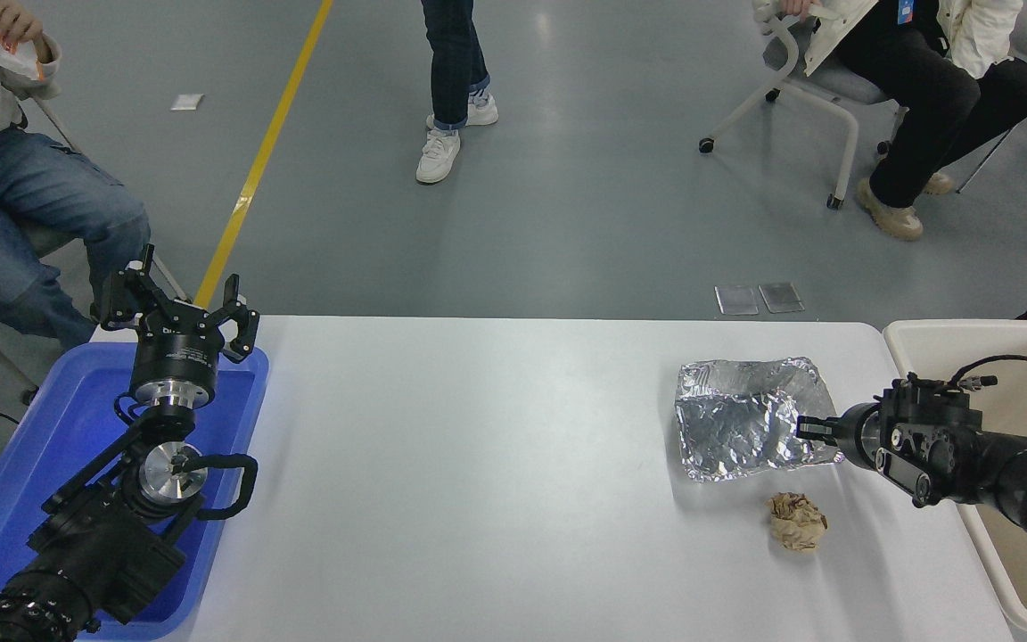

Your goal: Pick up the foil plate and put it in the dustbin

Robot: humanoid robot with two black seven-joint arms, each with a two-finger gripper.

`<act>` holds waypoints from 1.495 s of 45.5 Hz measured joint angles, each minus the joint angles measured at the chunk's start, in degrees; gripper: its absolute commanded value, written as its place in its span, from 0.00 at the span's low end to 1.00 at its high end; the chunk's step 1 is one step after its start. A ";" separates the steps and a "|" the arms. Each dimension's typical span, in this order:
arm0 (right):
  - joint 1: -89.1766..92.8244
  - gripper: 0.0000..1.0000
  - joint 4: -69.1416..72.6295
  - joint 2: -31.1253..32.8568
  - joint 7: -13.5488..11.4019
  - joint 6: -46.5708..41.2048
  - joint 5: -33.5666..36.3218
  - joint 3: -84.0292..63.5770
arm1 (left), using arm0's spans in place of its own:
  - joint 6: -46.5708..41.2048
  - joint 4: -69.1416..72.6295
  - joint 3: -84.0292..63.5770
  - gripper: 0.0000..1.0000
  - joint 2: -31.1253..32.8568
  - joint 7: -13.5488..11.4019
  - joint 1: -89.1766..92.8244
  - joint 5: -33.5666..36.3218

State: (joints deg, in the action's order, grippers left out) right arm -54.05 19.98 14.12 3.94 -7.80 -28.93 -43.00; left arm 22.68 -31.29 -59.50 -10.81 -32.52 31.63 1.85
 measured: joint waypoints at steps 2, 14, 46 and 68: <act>-0.52 0.00 0.35 0.05 0.11 -0.05 0.00 0.01 | 0.00 0.00 0.00 0.99 0.00 0.00 0.00 0.00; -9.65 0.00 10.18 5.98 0.53 -0.31 -1.61 -0.44 | 0.00 0.00 0.00 0.99 -0.01 0.01 0.03 0.00; -64.64 0.00 56.91 22.39 0.72 -8.04 -8.75 -25.88 | 0.00 -0.01 0.00 0.99 0.00 0.08 -0.05 0.08; -83.93 0.00 63.67 22.21 0.72 -19.82 -8.40 -33.33 | 0.00 0.00 0.00 0.99 0.00 0.09 -0.07 0.09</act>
State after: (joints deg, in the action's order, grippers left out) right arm -137.98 83.66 36.34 4.66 -27.63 -37.32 -76.33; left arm 22.68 -31.28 -59.50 -10.81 -32.43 31.55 1.93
